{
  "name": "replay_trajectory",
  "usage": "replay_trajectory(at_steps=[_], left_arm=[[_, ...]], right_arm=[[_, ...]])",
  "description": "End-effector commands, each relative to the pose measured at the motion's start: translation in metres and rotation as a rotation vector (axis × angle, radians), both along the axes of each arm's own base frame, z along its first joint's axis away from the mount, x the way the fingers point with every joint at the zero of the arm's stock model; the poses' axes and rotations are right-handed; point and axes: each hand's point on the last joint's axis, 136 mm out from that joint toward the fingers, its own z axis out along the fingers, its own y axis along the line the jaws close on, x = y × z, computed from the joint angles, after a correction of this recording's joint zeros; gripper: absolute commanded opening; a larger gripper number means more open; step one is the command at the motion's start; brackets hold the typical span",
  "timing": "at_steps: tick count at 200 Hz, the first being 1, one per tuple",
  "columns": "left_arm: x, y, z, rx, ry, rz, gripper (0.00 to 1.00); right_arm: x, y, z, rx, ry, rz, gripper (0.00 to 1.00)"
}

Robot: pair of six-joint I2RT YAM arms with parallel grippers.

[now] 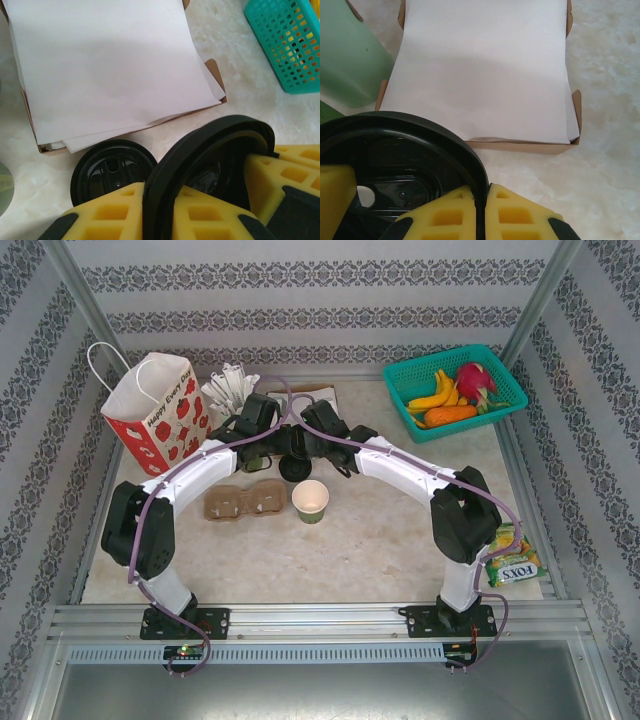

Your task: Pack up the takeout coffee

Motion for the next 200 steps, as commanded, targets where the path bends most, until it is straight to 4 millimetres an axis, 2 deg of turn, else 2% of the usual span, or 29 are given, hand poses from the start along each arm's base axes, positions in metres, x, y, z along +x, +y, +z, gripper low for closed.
replay_trajectory(at_steps=[1, 47, 74, 89, 106, 129, 156, 188, 193, 200], left_arm=[[0.002, -0.006, 0.004, 0.028, -0.014, -0.029, 0.12], [0.002, -0.009, 0.008, 0.029, -0.029, -0.049, 0.03], [0.004, -0.008, 0.012, 0.04, -0.051, -0.045, 0.0], [0.006, -0.008, 0.019, 0.042, -0.089, -0.053, 0.0], [0.012, -0.006, 0.032, 0.055, -0.165, -0.057, 0.0], [0.02, -0.01, 0.058, 0.089, -0.31, -0.122, 0.0], [0.024, -0.013, 0.099, 0.153, -0.588, -0.171, 0.0], [0.025, -0.013, 0.14, 0.284, -0.948, -0.202, 0.0], [0.025, -0.013, 0.148, 0.311, -1.013, -0.205, 0.0], [0.024, -0.016, 0.156, 0.359, -1.089, -0.22, 0.0]], right_arm=[[-0.007, 0.002, 0.014, 0.02, -0.021, 0.006, 0.1], [-0.009, 0.003, 0.02, 0.046, -0.026, 0.006, 0.11], [-0.011, 0.004, 0.034, 0.088, -0.038, 0.009, 0.16], [-0.012, 0.0, 0.049, 0.136, -0.054, -0.015, 0.26], [-0.014, -0.014, 0.068, 0.223, -0.062, -0.073, 0.42], [-0.018, -0.028, 0.092, 0.438, -0.02, -0.113, 0.57], [-0.024, -0.042, 0.115, 0.727, 0.082, -0.145, 0.68], [-0.03, -0.058, 0.146, 1.057, 0.151, -0.179, 0.88], [-0.031, -0.059, 0.152, 1.101, 0.161, -0.176, 0.97], [-0.032, -0.061, 0.161, 1.153, 0.172, -0.171, 0.98]])
